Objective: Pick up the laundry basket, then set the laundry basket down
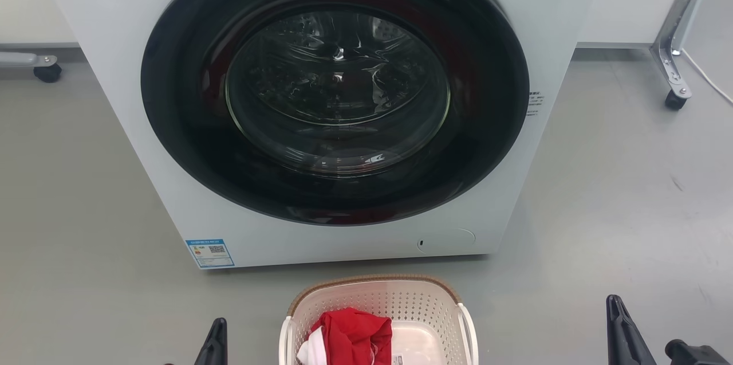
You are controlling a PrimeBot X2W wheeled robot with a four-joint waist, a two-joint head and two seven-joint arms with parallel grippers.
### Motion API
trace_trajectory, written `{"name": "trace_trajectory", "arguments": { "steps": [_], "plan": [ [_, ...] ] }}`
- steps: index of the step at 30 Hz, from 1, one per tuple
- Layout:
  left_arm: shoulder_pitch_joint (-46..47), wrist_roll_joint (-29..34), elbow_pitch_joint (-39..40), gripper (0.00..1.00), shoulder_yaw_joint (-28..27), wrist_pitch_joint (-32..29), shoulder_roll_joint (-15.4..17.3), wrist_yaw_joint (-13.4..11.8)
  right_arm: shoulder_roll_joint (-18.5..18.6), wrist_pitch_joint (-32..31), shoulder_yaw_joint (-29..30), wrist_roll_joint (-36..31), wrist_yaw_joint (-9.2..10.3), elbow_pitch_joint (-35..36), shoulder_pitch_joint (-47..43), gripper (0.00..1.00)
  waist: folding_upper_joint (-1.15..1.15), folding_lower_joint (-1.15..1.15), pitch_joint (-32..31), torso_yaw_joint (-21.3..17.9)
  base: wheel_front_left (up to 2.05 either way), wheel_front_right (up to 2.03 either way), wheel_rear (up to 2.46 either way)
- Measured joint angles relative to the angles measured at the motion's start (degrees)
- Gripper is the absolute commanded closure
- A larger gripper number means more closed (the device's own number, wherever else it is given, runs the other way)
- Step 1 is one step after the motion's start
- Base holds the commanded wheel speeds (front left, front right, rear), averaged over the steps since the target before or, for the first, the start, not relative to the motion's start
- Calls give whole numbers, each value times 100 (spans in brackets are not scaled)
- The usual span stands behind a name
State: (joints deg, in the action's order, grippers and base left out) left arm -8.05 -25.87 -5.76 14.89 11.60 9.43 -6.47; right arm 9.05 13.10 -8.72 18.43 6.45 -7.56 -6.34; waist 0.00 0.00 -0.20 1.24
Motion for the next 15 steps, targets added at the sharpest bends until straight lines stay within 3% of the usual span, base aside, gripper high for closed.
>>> {"name": "trace_trajectory", "arguments": {
  "steps": [15],
  "plan": [
    [122,-1225,-174,100,-361,-347,-100,248,-123,-367,296,1347,-226,-169,159,100,0,0,6,-23,0,0,0]
  ]
}}
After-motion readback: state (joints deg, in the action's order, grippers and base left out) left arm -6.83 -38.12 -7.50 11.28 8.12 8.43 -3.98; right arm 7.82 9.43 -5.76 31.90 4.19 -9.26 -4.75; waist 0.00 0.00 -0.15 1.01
